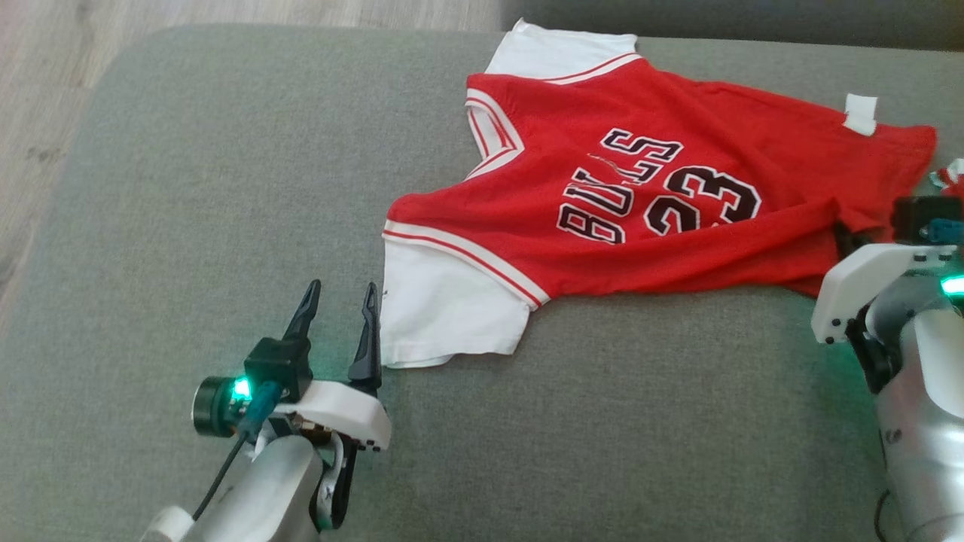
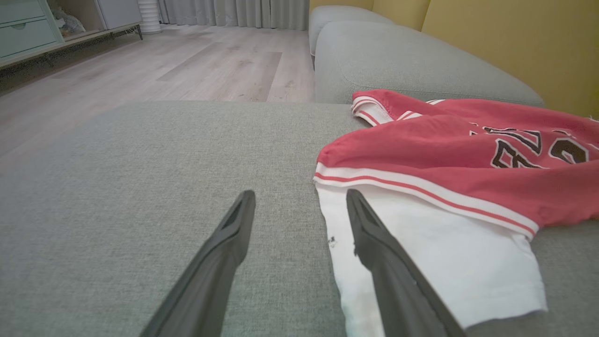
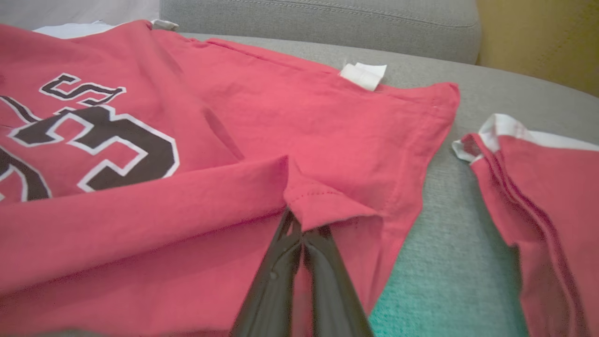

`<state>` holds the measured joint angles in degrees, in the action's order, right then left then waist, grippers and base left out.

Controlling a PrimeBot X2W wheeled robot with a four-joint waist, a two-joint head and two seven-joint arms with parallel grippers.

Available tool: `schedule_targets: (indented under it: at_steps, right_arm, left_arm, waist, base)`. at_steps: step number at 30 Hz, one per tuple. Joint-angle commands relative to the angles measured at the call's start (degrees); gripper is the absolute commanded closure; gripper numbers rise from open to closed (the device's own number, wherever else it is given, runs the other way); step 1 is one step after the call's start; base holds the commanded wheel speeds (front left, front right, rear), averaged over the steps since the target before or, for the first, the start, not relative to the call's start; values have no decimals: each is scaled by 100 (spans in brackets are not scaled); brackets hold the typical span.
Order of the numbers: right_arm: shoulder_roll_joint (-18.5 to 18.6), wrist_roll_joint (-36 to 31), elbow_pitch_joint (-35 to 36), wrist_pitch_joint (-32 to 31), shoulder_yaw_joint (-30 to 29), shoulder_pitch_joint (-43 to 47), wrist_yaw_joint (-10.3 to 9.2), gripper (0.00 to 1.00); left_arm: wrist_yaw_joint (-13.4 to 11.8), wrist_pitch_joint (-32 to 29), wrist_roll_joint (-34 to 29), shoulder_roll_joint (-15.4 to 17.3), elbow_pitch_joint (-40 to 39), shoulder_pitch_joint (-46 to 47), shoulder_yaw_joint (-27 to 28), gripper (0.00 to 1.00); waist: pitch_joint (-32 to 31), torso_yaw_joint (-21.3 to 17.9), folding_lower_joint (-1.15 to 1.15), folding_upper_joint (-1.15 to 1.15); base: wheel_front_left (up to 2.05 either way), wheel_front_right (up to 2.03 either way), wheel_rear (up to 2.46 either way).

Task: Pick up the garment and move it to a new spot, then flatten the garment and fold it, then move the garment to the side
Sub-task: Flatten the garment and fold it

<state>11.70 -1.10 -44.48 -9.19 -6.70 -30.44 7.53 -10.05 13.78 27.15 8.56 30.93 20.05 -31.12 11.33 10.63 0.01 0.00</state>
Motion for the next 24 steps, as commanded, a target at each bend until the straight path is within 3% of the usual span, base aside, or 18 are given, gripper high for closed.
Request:
schedule_targets:
  at_steps: [1,3,4,5,6,17,24]
  right_arm:
    - [85,-94,-40,116,86,-304,-4,100]
    - [104,-164,-248,208,81,-422,-4,100]
    - [114,-207,-346,261,74,-477,-4,91]
    - [130,-259,-438,327,62,-530,-4,6]
    - [133,-301,-527,391,41,-580,-4,0]
    - [-245,-260,-685,1664,-91,-801,-4,0]
    - [-717,191,-73,2173,-192,-205,-4,0]
  left_arm:
    - [3,87,-43,58,-122,277,192,0]
    - [4,92,-46,53,-116,294,197,0]
    - [6,94,-47,51,-111,300,197,0]
    - [7,96,-48,49,-105,307,198,0]
    - [7,98,-49,49,-99,313,200,0]
    - [-24,110,-21,75,-26,286,259,0]
    - [-63,116,12,79,-52,159,320,0]
  waist:
    - [60,49,-1,0]
    - [87,62,-1,0]
    - [99,65,-1,0]
    - [110,65,-1,0]
    - [115,61,-1,0]
    - [-100,-234,-1,0]
    - [-353,-501,-1,0]
  base:
    - [0,0,0]
    - [0,0,0]
    - [0,0,0]
    - [0,0,0]
    - [0,0,0]
    - [0,0,0]
    - [0,0,0]
